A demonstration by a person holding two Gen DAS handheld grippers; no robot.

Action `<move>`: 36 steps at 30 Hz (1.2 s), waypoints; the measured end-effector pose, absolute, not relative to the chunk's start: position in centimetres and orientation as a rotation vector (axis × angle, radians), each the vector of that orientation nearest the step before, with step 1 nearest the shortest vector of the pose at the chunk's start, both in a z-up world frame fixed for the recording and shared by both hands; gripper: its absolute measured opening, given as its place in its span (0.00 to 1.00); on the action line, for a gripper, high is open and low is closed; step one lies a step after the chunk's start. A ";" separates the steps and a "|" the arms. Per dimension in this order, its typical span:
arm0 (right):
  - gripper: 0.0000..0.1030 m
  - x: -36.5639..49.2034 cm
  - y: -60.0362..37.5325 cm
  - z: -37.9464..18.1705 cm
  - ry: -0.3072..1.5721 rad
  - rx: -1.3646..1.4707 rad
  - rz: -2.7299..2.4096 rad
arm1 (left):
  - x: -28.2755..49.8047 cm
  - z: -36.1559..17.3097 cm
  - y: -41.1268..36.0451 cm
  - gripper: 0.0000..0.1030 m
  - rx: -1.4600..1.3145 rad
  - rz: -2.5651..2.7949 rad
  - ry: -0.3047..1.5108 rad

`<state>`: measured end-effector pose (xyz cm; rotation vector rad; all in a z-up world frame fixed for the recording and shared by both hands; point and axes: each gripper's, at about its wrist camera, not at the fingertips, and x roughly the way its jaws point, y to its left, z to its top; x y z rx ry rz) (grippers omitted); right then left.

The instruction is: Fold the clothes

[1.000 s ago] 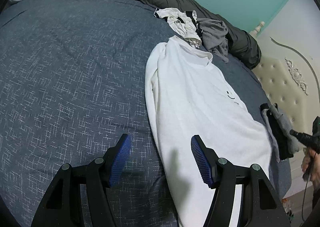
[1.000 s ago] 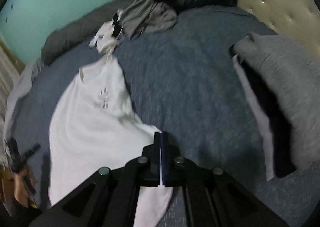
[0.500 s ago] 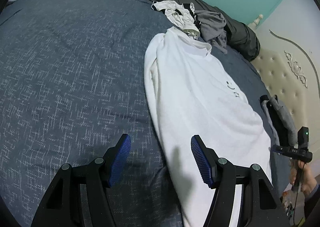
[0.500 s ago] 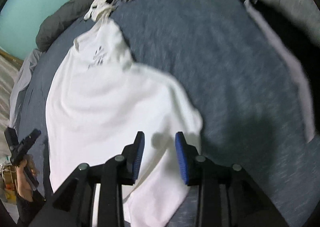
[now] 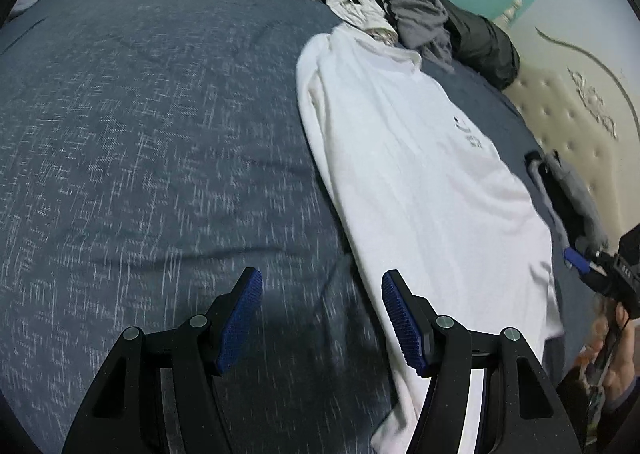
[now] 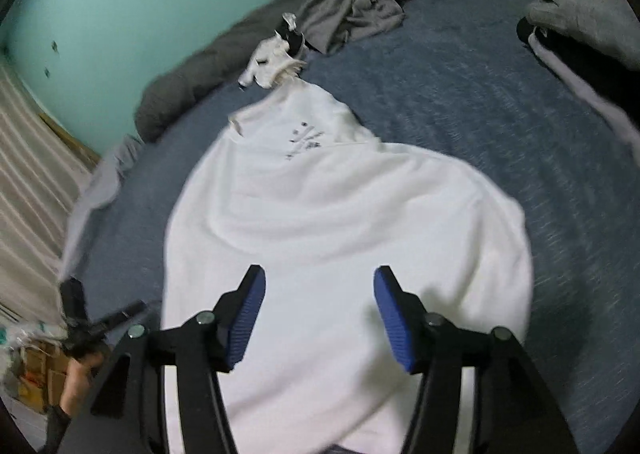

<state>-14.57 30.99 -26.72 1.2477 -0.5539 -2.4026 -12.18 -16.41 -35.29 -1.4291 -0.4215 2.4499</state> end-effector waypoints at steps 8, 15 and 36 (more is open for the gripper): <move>0.59 -12.6 29.6 -29.6 -0.683 1.185 -2.338 | -10.4 -35.6 -14.3 0.59 -1.460 2.429 -0.342; 0.60 -12.4 30.3 -29.7 -0.683 1.064 -2.356 | -9.0 -35.8 -11.1 0.45 -1.524 2.352 -0.188; 0.61 -12.7 33.9 -29.5 -0.898 0.944 -2.351 | -5.8 -36.1 -9.9 0.04 -1.615 2.226 -0.034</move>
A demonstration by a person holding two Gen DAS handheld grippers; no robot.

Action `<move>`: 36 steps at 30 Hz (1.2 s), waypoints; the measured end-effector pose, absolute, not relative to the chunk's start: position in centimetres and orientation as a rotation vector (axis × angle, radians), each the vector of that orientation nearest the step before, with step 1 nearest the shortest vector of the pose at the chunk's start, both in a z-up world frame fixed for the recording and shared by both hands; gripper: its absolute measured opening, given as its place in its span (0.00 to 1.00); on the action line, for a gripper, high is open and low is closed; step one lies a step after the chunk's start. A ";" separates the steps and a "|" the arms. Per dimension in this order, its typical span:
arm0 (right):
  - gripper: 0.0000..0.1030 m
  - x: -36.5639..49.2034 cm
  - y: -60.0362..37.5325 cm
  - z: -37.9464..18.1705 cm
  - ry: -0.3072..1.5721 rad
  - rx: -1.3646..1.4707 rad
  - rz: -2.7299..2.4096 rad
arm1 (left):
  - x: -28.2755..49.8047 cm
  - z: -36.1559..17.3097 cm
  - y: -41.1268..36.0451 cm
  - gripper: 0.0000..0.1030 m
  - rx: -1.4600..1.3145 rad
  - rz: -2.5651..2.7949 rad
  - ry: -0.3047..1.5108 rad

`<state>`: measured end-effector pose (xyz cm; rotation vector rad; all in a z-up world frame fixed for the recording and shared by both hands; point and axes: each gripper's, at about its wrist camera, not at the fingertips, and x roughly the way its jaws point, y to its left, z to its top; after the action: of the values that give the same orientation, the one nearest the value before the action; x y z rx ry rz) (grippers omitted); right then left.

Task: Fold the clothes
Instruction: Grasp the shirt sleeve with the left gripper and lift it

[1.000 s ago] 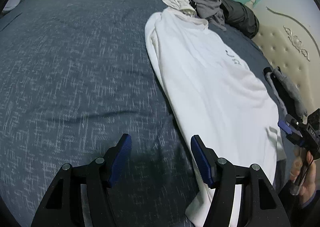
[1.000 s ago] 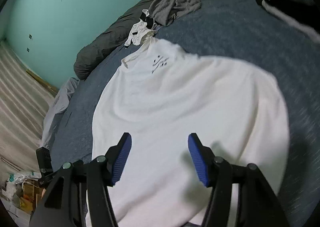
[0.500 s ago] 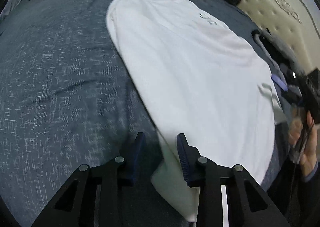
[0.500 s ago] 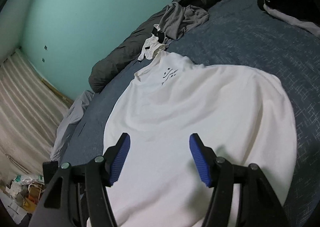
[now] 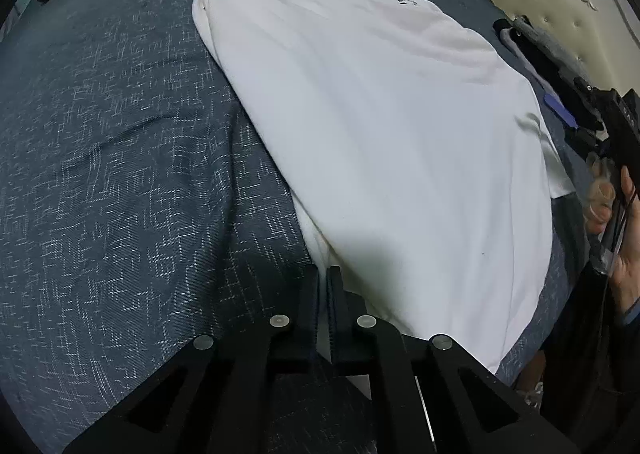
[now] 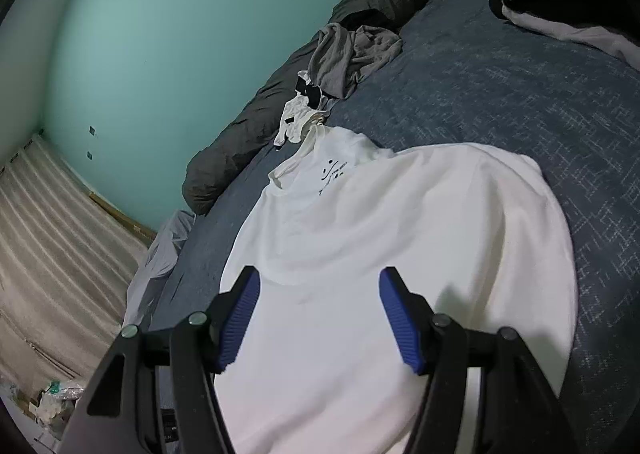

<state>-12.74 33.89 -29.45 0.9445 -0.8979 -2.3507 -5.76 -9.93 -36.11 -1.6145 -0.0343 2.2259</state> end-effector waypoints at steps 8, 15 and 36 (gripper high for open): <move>0.61 -12.7 34.6 -29.4 -0.908 0.935 -2.365 | -5.8 -29.3 -15.7 0.03 -1.477 2.425 -0.092; 0.62 -12.9 34.7 -29.5 -0.917 0.942 -2.364 | -5.4 -24.4 -24.4 0.03 -1.460 2.618 -0.152; 0.62 -13.3 33.9 -29.8 -0.857 0.980 -2.382 | -11.2 -25.2 -36.1 0.06 -1.688 2.816 -0.320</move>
<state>-13.27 33.95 -29.79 0.9800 -0.8573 -2.3815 -11.25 -36.14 -25.23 -1.6885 -0.3198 2.8164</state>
